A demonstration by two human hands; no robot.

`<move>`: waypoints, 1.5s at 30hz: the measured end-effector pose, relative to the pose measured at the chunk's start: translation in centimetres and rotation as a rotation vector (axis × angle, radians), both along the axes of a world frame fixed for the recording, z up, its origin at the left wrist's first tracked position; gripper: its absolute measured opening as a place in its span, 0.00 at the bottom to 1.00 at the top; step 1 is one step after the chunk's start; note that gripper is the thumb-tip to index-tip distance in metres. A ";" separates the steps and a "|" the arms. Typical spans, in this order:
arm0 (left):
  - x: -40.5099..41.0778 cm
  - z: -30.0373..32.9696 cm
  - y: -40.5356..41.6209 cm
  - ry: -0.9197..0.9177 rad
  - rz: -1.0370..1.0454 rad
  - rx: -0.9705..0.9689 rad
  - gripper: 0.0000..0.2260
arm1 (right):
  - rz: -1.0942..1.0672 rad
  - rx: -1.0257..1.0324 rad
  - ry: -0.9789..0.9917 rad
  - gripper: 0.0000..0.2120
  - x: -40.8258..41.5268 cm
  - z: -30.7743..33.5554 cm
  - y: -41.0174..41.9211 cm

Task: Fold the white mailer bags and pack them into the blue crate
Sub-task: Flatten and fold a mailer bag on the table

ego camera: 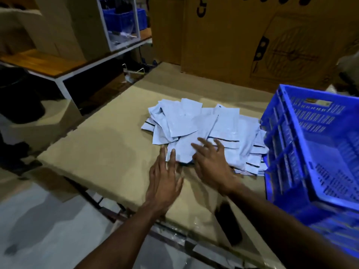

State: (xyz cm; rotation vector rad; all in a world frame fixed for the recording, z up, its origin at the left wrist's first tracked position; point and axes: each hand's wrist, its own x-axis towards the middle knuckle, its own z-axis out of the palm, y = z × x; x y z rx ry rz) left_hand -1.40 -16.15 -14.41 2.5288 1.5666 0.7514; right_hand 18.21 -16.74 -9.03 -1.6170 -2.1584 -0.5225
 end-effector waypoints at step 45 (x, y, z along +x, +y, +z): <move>1.8 1.8 -2.1 -0.102 -0.401 -0.280 0.23 | -0.268 -0.215 0.222 0.25 -4.2 -4.4 -9.7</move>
